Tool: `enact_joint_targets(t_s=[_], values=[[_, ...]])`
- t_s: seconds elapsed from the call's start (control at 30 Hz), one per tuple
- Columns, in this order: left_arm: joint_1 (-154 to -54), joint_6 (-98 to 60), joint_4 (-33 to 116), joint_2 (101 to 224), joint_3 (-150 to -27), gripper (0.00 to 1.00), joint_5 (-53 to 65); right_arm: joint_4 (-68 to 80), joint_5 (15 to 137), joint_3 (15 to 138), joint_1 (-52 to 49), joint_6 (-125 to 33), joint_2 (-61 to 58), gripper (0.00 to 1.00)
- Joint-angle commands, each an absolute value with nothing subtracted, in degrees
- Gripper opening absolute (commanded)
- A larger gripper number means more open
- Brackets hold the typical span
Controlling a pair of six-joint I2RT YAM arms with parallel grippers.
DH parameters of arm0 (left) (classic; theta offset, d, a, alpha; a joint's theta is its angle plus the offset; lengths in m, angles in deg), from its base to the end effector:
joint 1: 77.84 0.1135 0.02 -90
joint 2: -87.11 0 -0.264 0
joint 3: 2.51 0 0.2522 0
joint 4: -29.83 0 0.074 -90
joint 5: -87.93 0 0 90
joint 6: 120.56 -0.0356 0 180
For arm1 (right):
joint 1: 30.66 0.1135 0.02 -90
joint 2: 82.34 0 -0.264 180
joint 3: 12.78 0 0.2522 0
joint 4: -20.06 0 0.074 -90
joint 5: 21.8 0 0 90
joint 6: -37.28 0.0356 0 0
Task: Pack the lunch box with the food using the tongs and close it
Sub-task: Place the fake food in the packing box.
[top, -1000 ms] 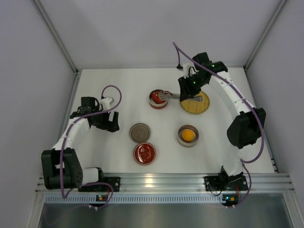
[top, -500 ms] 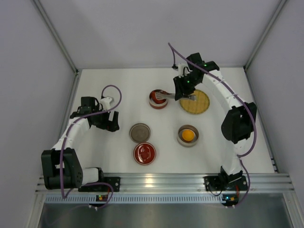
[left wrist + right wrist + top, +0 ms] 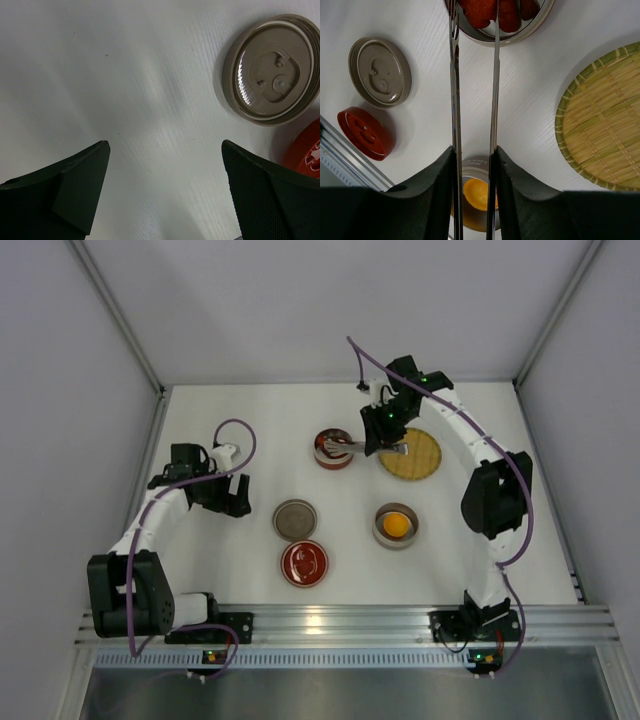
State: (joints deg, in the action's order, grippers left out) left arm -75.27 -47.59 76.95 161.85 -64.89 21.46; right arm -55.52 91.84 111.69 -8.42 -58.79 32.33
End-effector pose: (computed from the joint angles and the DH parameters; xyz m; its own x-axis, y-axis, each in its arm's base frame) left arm 0.2514 -0.0029 0.2223 -0.7756 0.2340 -0.5863 0.4064 0.8958 -0.1801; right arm 0.3856 0.1731 0.2991 -0.7866 -0.4263 -0.4466 -0.5855 0.7448 0.3203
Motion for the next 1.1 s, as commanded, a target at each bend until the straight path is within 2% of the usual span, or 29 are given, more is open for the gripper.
enact_joint_targets(t_s=[0.0, 0.23, 0.5, 0.7, 0.8, 1.07], values=[[-75.46, -47.87, 74.7, 162.51, -65.23, 0.98, 22.45, -53.55, 92.28, 114.36, -7.55, -59.4, 31.66, 0.33], [-75.38, -48.04, 74.96, 161.9, -65.23, 0.98, 22.36, -53.99, 91.84, 114.36, -7.55, -60.02, 31.13, 0.43], [-75.38, -48.13, 75.14, 161.99, -65.4, 0.98, 22.18, -54.52, 91.58, 114.27, -7.55, -60.9, 29.64, 0.44], [-75.38, -47.96, 75.4, 161.99, -65.67, 0.98, 22.45, -52.86, 91.05, 114.27, -7.55, -61.51, 26.39, 0.42], [-75.38, -47.87, 75.58, 161.99, -65.84, 0.98, 22.62, -52.23, 90.7, 114.62, -7.55, -61.34, 25.94, 0.37], [-75.38, -48.31, 76.98, 160.67, -66.46, 0.98, 22.71, -51.0, 89.12, 115.24, -7.81, -61.34, 23.58, 0.3]])
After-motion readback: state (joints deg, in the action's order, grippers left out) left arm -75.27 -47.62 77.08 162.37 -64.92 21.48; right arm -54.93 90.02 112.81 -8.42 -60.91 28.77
